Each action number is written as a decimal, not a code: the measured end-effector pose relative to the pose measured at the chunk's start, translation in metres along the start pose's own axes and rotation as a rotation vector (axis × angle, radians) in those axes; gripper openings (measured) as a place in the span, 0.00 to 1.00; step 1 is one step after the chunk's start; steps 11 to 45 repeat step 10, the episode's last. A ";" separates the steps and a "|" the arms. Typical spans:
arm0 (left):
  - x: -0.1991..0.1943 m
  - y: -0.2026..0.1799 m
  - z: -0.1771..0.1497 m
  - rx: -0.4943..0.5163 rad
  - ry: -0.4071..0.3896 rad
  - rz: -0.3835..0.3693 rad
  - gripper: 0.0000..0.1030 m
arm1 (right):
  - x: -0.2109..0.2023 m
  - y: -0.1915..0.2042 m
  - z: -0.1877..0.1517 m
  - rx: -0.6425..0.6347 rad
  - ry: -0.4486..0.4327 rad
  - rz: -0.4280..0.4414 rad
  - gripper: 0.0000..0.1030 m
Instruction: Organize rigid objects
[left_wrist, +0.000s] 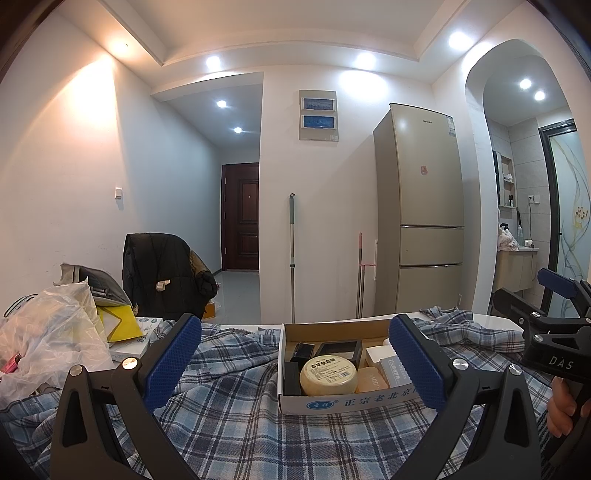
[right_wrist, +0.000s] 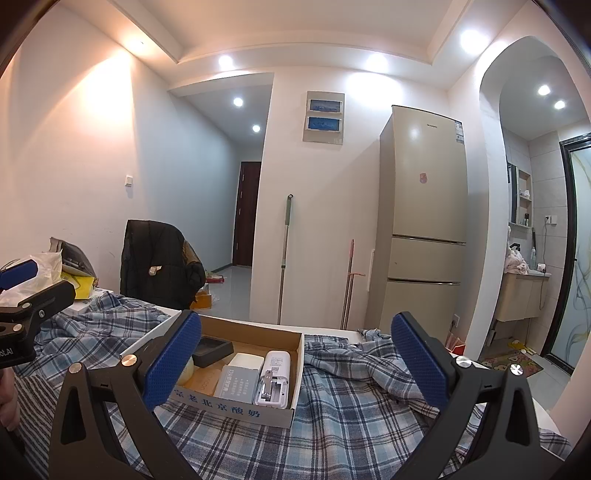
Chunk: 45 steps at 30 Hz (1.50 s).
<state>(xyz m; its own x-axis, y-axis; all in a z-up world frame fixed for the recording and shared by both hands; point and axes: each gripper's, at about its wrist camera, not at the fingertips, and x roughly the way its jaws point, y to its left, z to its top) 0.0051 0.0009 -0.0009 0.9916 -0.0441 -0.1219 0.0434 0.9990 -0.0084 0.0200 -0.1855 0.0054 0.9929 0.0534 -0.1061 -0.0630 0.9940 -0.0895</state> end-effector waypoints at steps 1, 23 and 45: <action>0.000 0.000 0.000 0.000 0.000 0.000 1.00 | 0.000 0.000 0.000 0.000 -0.001 0.000 0.99; 0.000 0.000 0.000 -0.001 0.000 0.000 1.00 | 0.000 0.000 0.000 -0.001 -0.002 0.000 0.99; 0.000 0.000 0.000 -0.001 0.000 0.000 1.00 | 0.000 0.000 0.000 -0.001 -0.002 0.000 0.99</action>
